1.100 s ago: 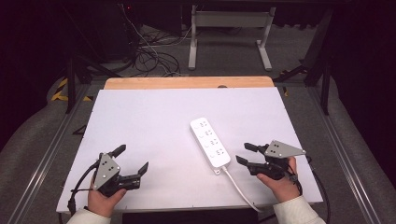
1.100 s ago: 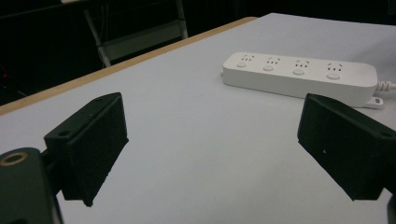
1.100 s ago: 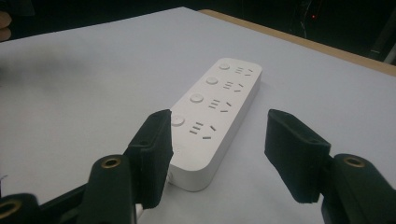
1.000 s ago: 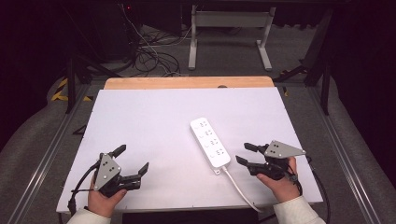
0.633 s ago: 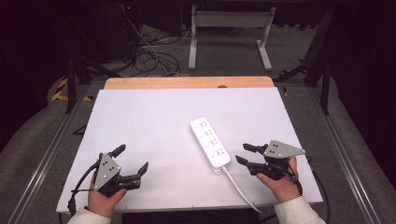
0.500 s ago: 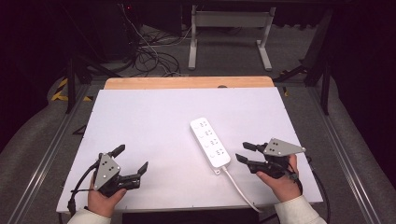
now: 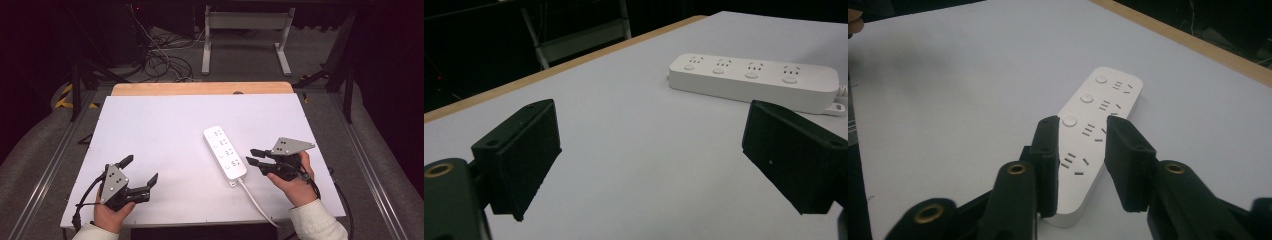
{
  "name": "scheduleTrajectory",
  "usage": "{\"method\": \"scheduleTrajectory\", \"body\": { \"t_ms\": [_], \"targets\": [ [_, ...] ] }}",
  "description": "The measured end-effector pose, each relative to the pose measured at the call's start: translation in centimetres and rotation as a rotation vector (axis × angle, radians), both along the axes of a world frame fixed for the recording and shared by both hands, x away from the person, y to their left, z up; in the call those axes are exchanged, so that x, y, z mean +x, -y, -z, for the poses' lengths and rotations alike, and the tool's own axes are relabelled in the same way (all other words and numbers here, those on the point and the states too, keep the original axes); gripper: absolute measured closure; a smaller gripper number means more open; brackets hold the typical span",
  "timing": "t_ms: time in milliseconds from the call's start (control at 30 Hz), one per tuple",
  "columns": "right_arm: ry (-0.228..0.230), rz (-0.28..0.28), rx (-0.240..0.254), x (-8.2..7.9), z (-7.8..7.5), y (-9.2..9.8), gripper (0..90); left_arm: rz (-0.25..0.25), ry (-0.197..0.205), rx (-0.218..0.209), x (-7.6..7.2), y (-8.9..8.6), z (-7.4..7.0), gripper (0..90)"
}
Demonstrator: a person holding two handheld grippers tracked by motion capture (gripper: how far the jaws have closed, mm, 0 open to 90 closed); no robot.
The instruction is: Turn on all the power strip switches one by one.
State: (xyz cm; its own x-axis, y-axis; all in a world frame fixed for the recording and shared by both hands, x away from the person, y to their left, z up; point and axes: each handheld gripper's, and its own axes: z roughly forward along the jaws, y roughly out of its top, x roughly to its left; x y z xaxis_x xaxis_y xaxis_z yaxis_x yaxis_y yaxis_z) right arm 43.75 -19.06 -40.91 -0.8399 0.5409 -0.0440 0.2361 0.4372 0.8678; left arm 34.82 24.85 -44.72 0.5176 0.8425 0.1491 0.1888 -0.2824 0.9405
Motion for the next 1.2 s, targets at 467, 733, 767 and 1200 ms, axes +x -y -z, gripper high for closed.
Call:
{"method": "scheduleTrajectory", "body": {
  "t_ms": [467,733,767,1200],
  "targets": [
    [-0.058,-0.062,-0.053,1.8,-0.5,-3.8,84.1,-0.003,0.006,0.002,0.0,0.0,0.0,9.0],
    [-0.091,-0.077,-0.068,2.2,-0.3,-4.7,90.0,-0.002,0.003,0.003,0.0,-0.1,0.0,9.1],
    [-0.096,-0.078,-0.068,2.2,-0.3,-4.8,90.0,-0.002,0.003,0.003,0.0,-0.1,0.0,9.1],
    [-0.171,-0.081,-0.174,3.1,0.5,-6.5,90.0,0.000,-0.002,0.012,0.0,0.0,0.0,9.1]
  ]
}}
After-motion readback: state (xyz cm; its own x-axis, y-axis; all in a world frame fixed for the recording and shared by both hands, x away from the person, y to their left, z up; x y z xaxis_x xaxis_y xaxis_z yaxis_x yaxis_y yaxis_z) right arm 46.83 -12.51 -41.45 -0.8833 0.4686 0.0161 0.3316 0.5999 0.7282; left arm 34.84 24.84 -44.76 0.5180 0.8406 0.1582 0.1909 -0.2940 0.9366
